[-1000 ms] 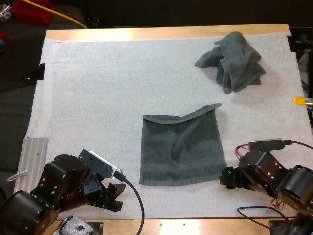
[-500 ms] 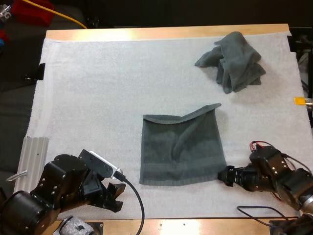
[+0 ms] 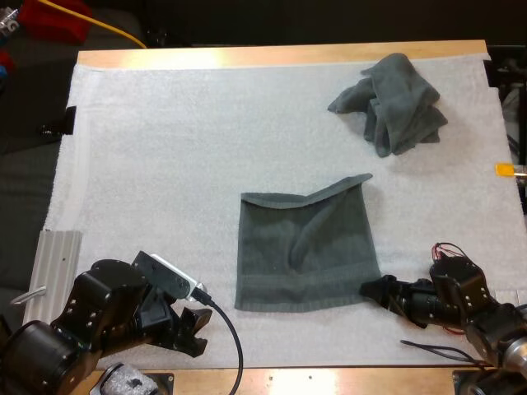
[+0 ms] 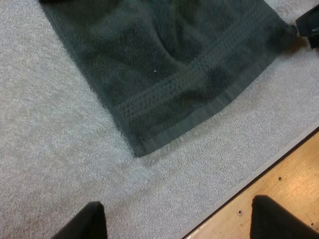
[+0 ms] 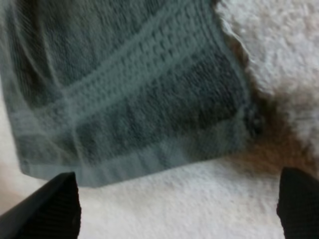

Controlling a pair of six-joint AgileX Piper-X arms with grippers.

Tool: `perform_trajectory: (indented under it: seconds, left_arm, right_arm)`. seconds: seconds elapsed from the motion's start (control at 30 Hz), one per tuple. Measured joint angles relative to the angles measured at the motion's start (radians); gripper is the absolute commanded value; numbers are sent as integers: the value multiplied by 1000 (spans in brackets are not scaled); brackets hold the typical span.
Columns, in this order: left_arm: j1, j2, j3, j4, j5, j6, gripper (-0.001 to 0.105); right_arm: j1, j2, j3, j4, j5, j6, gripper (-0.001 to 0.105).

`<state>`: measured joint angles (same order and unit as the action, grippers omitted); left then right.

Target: Pick towel from pile, fold and stack

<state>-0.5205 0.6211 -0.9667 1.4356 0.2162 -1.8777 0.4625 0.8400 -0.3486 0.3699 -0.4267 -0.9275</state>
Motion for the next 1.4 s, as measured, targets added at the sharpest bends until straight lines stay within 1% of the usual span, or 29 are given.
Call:
perform_trajectory:
  seconds: [0.3,0.37,0.4,0.57,0.7,0.77,0.8,0.87,0.93,1.1,1.23,1.4]
  left_arm:
    - [0,0,0,0,0,0,59]
    - [0,0,0,0,0,0,59]
    - [0,0,0,0,0,0,59]
    - [0,0,0,0,0,0,59]
    - [0,0,0,0,0,0,62]
    - [0,0,0,0,0,0,69]
    - [0,0,0,0,0,0,70]
    - [0,1,0,0,0,0,70]
    - [0,10,0,0,0,0,70]
    - [0,60,0,0,9,0,70]
    - [0,119,0,-6,20,0,69]
    - [0,199,0,-59,22,-4,69]
  right_arm:
    - [0,107,27,-168,-16,78,78]
    - [0,129,27,-206,-17,96,76]
    - [0,137,27,-216,-17,104,73]
    - [0,154,27,-225,-17,121,51]
    - [0,154,27,-225,-8,121,39]
    - [0,154,27,-213,8,121,28]
    - [0,154,27,-205,20,121,25]
    - [0,154,27,-190,37,121,13]
    - [0,154,27,-173,46,121,10]
    - [0,154,27,-156,55,121,9]
    - [0,154,27,-156,57,104,0]
    - [0,154,27,-145,61,96,1]
